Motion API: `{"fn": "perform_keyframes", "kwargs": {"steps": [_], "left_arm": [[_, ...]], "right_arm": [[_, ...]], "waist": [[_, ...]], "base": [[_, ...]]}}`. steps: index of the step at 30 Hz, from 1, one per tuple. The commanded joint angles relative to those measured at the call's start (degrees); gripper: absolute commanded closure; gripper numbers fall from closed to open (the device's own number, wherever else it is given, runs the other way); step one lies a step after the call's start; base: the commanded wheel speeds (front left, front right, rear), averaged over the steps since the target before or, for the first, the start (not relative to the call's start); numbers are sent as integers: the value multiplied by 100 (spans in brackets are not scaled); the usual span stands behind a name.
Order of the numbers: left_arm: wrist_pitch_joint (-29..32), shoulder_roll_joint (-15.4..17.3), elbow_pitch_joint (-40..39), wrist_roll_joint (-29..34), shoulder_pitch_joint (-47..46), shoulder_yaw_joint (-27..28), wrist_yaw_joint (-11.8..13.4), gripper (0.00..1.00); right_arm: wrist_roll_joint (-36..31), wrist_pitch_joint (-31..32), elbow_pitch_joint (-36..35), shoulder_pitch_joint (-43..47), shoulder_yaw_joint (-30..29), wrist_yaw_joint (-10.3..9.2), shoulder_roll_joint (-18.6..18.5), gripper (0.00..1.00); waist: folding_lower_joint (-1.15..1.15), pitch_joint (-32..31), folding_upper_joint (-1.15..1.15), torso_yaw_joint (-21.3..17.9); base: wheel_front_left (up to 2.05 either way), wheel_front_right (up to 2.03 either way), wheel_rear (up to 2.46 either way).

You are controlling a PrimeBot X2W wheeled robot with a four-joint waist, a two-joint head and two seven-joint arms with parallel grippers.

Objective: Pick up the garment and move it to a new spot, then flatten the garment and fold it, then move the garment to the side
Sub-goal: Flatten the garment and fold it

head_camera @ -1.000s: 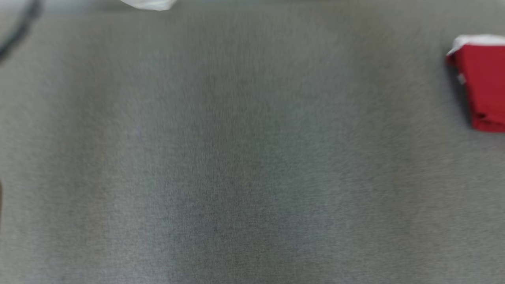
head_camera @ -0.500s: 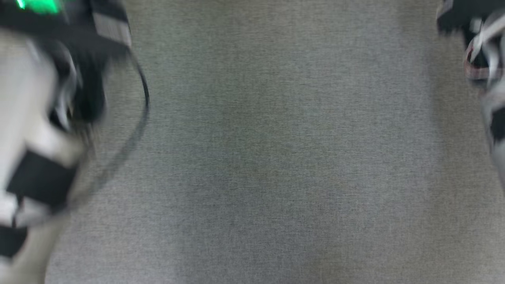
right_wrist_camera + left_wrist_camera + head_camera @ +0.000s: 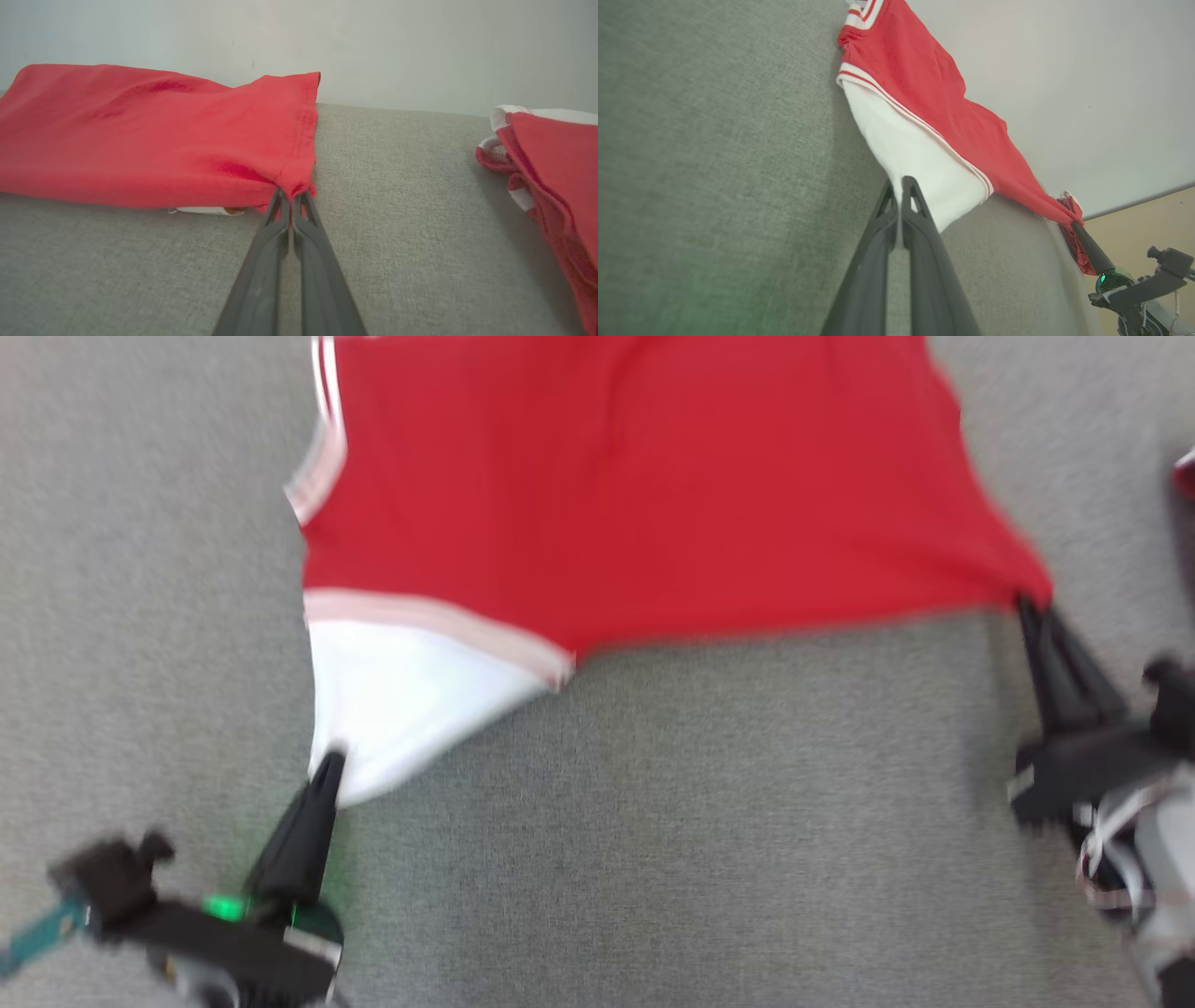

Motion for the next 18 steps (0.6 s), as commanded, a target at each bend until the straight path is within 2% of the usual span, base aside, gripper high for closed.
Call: {"fn": "perform_keyframes", "kwargs": {"steps": [1, 10, 18], "left_arm": [[-29, -28, -57, 78, 281, 110, 57, 100], [-27, -259, -621, 277, 1800, 463, 327, 100], [19, -156, -1481, 132, 2771, 466, 664, 100]], "right_arm": [[-47, -3, -63, 262, -78, -15, -7, 100], [-158, -4, -488, 1756, -548, -15, -9, 100], [-306, -3, -1071, 2866, -870, -15, -83, 100]], "waist": [[2, -571, 1, -125], [2, -1272, 1, -196], [2, -1641, 1, -208]], "base": [[0, 0, 0], [0, 0, 0], [0, 0, 0]]}}
